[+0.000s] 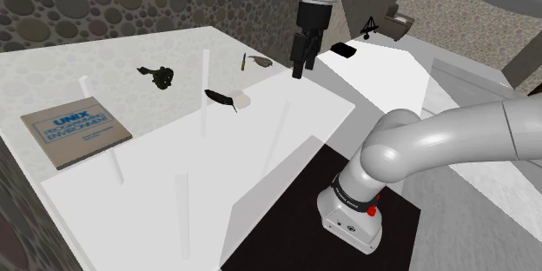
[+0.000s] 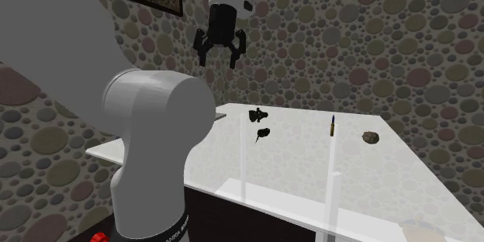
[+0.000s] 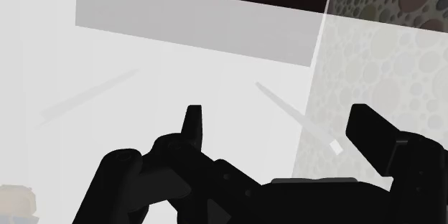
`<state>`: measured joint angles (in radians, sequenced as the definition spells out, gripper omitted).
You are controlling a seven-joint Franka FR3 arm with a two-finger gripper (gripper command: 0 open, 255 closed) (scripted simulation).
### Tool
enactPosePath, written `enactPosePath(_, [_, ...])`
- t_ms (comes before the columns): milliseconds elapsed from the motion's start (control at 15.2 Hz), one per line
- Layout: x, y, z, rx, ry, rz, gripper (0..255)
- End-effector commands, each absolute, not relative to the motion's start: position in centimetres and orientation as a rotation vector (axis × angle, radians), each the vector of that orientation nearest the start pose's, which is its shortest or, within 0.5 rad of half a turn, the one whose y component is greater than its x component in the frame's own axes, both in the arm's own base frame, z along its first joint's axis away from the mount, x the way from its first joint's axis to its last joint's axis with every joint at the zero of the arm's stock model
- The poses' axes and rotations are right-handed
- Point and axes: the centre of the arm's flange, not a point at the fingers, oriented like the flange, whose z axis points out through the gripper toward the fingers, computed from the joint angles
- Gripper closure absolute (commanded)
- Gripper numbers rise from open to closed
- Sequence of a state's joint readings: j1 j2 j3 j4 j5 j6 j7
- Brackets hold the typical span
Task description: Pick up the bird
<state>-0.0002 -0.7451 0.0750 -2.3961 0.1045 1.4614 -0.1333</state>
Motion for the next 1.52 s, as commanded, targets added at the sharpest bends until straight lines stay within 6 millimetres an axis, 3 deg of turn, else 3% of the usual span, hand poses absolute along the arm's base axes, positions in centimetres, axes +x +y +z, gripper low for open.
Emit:
enactPosePath(0, [30.1, 4.0, 55.0, -3.053, -0.283, 0.29, 0])
enactPosePath(1452, [53.0, 2.5, 37.2, -3.047, -0.202, 0.296, 0])
